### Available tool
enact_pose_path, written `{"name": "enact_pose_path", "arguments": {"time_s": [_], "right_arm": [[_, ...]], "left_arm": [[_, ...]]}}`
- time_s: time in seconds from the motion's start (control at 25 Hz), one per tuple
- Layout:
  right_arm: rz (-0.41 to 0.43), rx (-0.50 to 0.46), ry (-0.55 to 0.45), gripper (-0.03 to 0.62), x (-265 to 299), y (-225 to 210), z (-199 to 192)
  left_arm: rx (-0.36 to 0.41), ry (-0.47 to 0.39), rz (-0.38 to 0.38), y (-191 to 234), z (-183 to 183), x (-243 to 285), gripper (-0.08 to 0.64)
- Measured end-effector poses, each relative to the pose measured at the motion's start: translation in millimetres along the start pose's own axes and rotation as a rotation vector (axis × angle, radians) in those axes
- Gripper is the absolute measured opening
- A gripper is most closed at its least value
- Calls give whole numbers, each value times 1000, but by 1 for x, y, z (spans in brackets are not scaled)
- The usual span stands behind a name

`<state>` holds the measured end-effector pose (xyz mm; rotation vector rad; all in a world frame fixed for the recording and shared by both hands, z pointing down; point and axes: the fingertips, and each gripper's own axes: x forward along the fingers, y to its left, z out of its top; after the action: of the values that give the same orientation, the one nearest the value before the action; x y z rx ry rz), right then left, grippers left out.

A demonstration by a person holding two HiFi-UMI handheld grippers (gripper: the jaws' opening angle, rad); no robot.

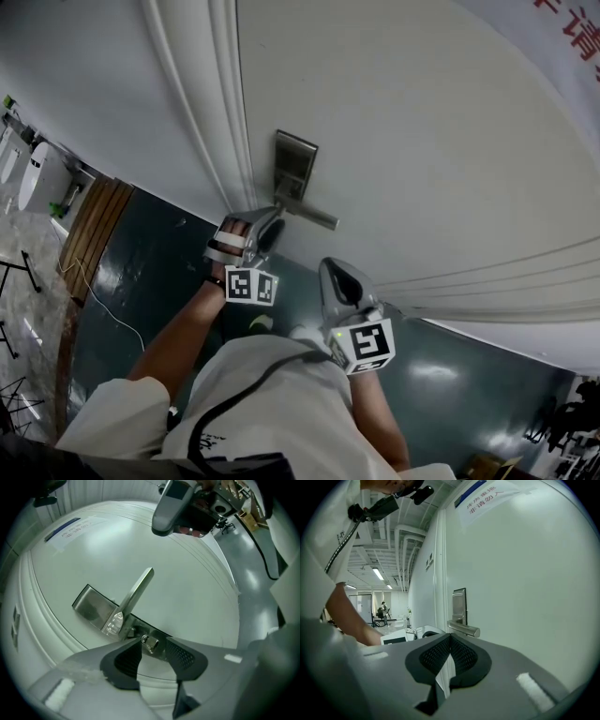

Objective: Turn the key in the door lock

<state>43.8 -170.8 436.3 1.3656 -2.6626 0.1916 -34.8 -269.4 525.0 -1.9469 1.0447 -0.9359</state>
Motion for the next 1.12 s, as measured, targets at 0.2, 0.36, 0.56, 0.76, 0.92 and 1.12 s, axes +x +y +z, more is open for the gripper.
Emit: {"name": "enact_pose_path", "arguments": {"time_s": [0.2, 0.36, 0.56, 0.76, 0.92, 1.12], "right_arm": [[-12, -3, -12, 9, 5, -1, -2], [-27, -7, -15, 8, 8, -5, 0], [-42, -4, -16, 9, 10, -9, 0], [-49, -6, -21, 9, 11, -11, 2], [-56, -7, -23, 9, 10, -13, 2], [-56, -4, -20, 9, 8, -12, 0]], "left_arm": [[43, -7, 18, 1, -2, 9, 150], [63, -24, 31, 3, -2, 14, 119], [69, -28, 28, 3, -3, 20, 104], [35, -24, 34, 5, -5, 22, 55], [-84, -31, 24, 6, -5, 22, 55], [-223, -34, -3, 6, -7, 23, 55]]}}
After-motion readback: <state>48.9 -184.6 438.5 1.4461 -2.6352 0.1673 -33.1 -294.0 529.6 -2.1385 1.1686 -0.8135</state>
